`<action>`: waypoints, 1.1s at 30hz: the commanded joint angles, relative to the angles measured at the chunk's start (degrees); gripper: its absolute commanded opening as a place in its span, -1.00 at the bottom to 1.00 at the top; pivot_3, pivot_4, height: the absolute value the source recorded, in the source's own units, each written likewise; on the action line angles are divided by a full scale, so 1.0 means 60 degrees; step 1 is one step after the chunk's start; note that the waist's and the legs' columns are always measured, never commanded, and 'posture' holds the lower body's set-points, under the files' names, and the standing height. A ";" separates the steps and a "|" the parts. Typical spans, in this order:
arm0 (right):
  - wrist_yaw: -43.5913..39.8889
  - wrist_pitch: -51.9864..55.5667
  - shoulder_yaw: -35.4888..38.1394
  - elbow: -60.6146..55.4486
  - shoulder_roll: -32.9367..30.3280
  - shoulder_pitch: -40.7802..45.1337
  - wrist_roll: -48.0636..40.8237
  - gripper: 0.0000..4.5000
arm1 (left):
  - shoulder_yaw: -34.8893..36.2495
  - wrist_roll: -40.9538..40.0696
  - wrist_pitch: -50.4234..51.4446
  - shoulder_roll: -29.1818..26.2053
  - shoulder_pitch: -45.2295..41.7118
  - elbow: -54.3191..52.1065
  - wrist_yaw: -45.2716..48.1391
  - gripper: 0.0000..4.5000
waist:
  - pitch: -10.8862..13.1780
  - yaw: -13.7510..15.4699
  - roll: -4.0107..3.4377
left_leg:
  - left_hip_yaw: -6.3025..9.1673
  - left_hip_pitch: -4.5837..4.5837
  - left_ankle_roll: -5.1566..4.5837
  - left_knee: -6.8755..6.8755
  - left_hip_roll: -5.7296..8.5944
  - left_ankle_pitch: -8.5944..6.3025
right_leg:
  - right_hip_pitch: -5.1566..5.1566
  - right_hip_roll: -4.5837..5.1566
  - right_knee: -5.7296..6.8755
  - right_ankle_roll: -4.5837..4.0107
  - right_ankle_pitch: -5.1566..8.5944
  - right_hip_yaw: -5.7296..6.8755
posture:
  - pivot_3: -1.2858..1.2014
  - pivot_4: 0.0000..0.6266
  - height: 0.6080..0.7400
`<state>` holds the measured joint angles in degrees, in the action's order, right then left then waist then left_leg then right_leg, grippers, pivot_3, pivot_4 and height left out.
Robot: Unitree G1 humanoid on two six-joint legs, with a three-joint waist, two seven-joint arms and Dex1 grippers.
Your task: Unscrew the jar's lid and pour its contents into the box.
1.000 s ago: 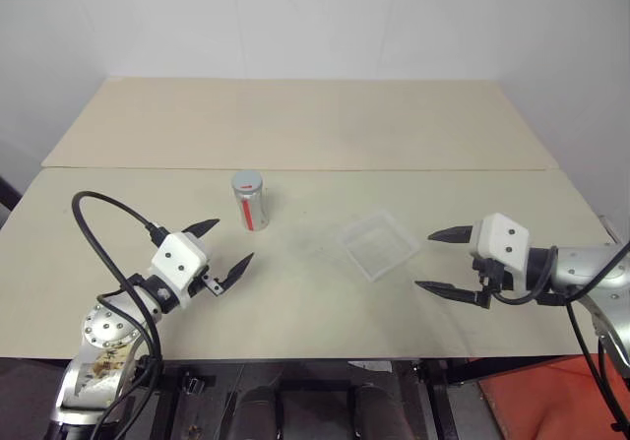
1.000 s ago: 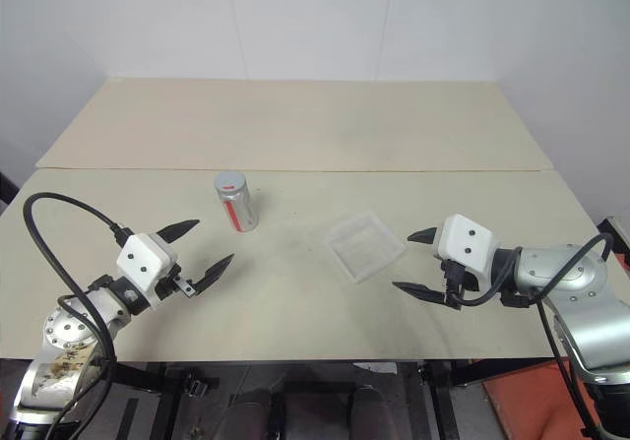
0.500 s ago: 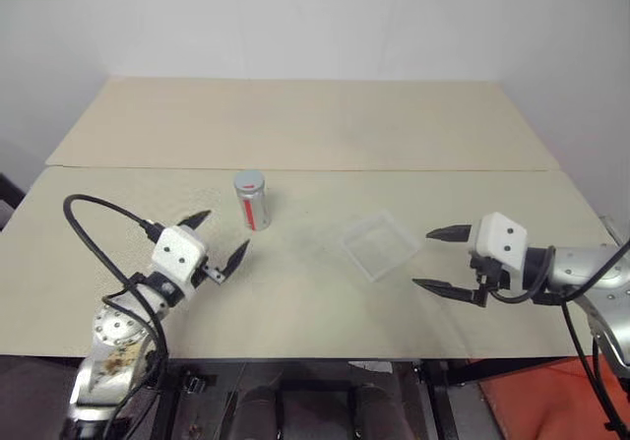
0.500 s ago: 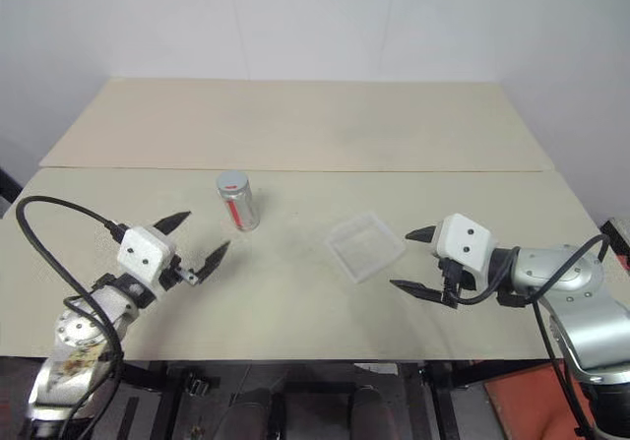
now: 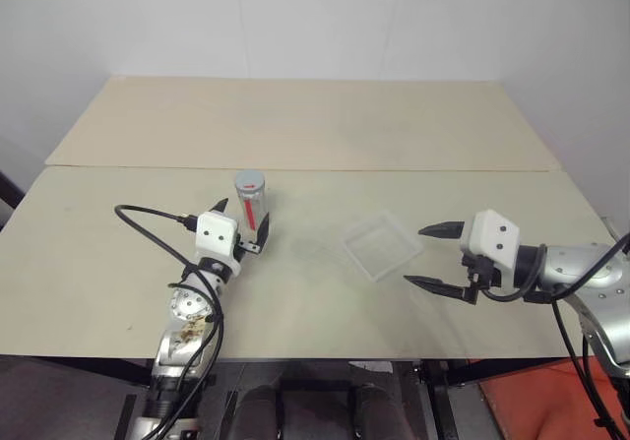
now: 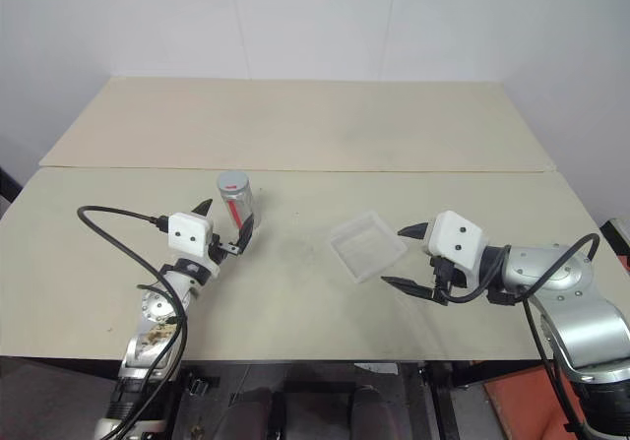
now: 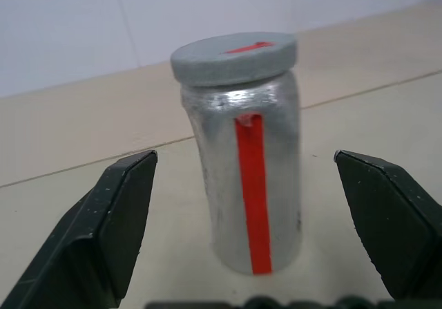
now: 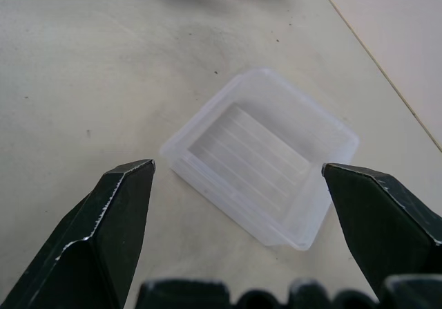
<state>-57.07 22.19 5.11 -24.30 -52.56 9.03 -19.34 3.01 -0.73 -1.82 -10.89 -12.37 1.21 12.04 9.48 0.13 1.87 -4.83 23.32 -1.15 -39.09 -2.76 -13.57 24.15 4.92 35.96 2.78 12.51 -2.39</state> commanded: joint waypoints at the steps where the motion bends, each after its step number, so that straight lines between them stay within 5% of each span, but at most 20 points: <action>1: 0.0130 0.0100 0.0355 -0.0324 -0.0102 0.0000 -0.0104 1.00 | -0.0026 0.0259 -0.0697 0.0095 -0.0357 0.0526 -0.0376 0.99 | 0.0000 0.0010 0.0000 | 0.0000 0.0001 0.0000 0.0000 0.0001 0.0000 | 0.0000 0.0000 0.0000 0.0000 0.0000 0.0000 | 0.03 -0.52 1.00; 18: 0.0391 0.0349 0.0315 -0.0681 -0.0074 -0.0085 -0.0042 1.00 | -0.0028 0.0484 -0.2615 0.0755 -0.1781 0.3153 -0.1386 0.99 | 0.0000 0.0070 0.0003 | 0.0002 0.0007 0.0000 -0.0004 0.0004 0.0000 | -0.0001 0.0001 -0.0007 0.0010 -0.0007 0.0001 | 0.03 -0.52 1.00; 21: 0.0454 0.0346 0.0259 -0.0659 -0.0077 -0.0056 -0.0008 1.00 | -0.0016 0.0449 -0.2813 0.0774 -0.1879 0.3332 -0.1415 0.73 | 0.0000 0.0078 0.0003 | 0.0002 0.0008 0.0000 -0.0004 0.0004 0.0000 | -0.0001 0.0001 -0.0008 0.0010 -0.0007 0.0001 | 0.03 -0.52 1.00; 27: 0.0503 0.0324 0.0246 -0.0638 -0.0085 -0.0017 0.0006 1.00 | -0.0114 0.0452 -0.2996 0.0744 -0.1971 0.3652 -0.1300 -0.11 | 0.0000 0.0070 0.0003 | 0.0001 0.0008 0.0000 -0.0004 0.0004 0.0000 | -0.0001 0.0001 -0.0011 0.0011 -0.0008 0.0001 | 0.03 -0.52 1.00; 33: 0.0553 0.0319 0.0218 -0.0639 -0.0064 0.0032 0.0027 1.00 | -0.0062 0.0213 -0.2796 0.0762 -0.2021 0.3428 -0.1142 -0.15 | 0.0000 0.0074 0.0003 | 0.0001 0.0008 0.0000 -0.0004 0.0004 0.0000 | -0.0002 0.0001 -0.0011 0.0012 -0.0009 0.0001 | 0.03 -0.52 1.00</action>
<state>-54.40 24.12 5.22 -26.64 -52.57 8.33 -19.23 2.36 1.69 -18.53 -6.33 -23.63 23.45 4.77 9.48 0.57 1.89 -4.82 23.37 -1.15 -39.12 -2.74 -13.57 24.14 4.93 35.89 2.85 12.45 -2.38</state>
